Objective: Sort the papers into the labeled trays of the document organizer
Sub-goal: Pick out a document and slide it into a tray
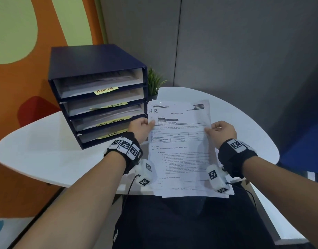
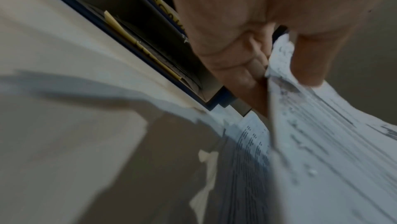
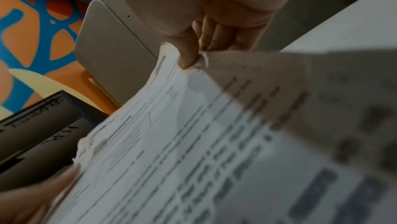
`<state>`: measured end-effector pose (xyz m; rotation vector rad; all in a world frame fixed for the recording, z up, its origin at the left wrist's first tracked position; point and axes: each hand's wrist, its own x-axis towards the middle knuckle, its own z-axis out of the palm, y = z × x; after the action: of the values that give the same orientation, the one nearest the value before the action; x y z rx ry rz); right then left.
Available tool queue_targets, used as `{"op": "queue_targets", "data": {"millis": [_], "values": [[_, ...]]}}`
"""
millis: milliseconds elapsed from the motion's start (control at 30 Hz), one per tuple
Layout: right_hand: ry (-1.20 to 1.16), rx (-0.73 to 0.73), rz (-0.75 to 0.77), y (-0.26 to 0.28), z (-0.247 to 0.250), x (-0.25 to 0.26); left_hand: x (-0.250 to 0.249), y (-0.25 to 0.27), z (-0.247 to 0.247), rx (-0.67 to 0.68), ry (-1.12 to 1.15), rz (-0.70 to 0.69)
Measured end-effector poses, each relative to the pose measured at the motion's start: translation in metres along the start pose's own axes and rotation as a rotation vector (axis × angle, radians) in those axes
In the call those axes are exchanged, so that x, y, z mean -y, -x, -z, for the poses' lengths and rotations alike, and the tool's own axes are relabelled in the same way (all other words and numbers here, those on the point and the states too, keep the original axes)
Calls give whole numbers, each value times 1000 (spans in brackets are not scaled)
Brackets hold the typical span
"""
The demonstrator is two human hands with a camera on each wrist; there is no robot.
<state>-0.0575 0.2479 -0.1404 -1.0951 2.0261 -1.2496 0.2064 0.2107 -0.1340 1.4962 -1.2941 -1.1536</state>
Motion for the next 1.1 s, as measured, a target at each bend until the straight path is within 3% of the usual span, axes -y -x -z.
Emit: {"op": "queue_targets", "data": {"millis": [67,133,333,533,733,867,933,1033,1100], "values": [[-90,12,9,-1,-1,1,0,2,0,144,33,62],[-157,54,10,0,0,4,-1,4,-2,199,33,112],[-65,236,36,9,-10,9,-1,1,6,160,-15,240],[97,447,138,27,-46,22,22,9,62,152,-179,465],[41,570,206,56,-106,44,34,29,124,-81,-198,461],[-40,544,170,60,-144,56,33,36,146,-222,-246,430],[-67,514,153,57,-162,62,35,35,151,-181,-242,450],[-61,454,108,48,-182,69,52,26,155,70,-236,517],[-67,423,59,41,-191,71,66,14,159,104,-298,564]]}}
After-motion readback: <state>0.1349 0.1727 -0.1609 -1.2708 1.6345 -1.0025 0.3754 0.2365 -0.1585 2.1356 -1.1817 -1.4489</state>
